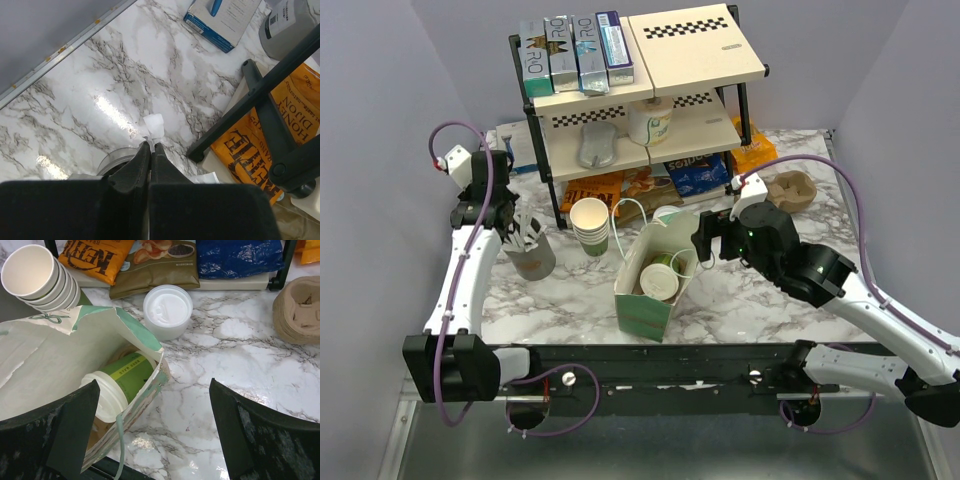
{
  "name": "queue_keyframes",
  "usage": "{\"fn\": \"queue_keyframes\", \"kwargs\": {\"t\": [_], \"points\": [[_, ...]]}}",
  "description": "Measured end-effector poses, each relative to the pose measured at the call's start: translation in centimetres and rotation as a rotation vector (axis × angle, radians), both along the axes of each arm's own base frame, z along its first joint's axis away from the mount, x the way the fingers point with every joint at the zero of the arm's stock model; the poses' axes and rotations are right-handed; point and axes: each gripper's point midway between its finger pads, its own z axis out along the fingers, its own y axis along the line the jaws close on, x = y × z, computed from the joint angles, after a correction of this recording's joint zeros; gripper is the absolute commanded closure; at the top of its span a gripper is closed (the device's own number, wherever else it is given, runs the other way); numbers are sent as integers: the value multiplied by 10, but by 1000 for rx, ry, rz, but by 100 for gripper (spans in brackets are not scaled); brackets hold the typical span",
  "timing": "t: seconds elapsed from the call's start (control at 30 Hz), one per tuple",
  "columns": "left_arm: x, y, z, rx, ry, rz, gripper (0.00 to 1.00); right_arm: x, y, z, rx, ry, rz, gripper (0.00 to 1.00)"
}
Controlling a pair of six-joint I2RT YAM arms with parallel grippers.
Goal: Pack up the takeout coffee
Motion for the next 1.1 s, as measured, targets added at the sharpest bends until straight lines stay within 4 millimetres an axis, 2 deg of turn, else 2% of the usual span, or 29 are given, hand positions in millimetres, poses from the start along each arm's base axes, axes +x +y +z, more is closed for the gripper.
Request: {"fn": "queue_keyframes", "kwargs": {"t": [0.2,0.27,0.43,0.53,0.6,0.73,0.87,1.1], "points": [[-10,-2,17,-5,-43,-7,92,0,0,0,-1,0,0,0],[-15,-2,23,-4,-58,-7,100,0,0,0,-1,1,0,0],[-19,-3,28,-3,-70,-14,100,0,0,-1,-1,1,1,0],[-24,-1,39,19,-72,-18,100,0,0,-1,-1,2,1,0],[-27,2,58,46,-98,-21,100,0,0,-1,-1,1,1,0],[-38,11,121,149,-197,-38,100,0,0,0,-1,1,1,0],[-55,20,170,257,-254,-40,100,-1,-1,2,4,-4,1,0],[-74,30,212,373,-269,-41,100,-4,-5,8,23,-19,1,0]]}}
